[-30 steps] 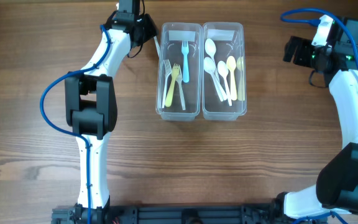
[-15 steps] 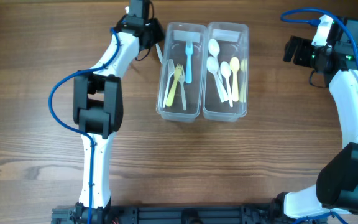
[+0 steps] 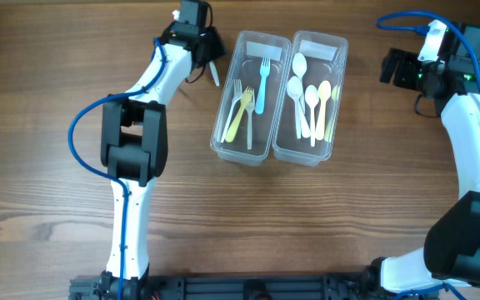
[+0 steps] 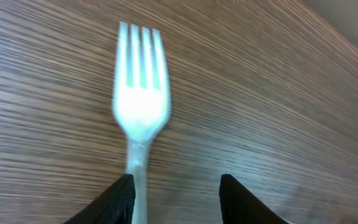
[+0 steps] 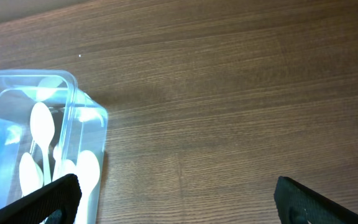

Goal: Pack container

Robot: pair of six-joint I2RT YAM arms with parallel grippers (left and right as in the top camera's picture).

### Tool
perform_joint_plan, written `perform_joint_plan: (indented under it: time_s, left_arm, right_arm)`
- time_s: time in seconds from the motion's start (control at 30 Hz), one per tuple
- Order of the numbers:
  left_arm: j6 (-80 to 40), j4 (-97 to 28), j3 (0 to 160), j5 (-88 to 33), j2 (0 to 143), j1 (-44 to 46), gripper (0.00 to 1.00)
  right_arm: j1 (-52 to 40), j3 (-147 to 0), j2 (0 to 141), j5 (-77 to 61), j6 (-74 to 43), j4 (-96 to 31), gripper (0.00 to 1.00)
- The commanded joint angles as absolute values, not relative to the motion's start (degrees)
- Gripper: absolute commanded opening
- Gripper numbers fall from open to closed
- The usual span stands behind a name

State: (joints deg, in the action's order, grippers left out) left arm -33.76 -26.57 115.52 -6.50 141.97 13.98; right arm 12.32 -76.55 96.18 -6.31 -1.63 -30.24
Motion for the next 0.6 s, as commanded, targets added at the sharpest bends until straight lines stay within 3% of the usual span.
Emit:
perform_joint_plan:
  time_s: [0.0,0.57]
  left_arm:
    - [-31.8,-27.0,115.2,-5.4,142.6,13.2,0.46]
    - [-25.6,-28.1,115.2,-0.5,142.6,13.4,0.42]
  right_arm:
    - [12.1,-77.3,95.4,-5.9,-1.1,-30.1,1.0]
    - [12.1,-77.3,95.4,-5.9,-1.1,-30.1,1.0]
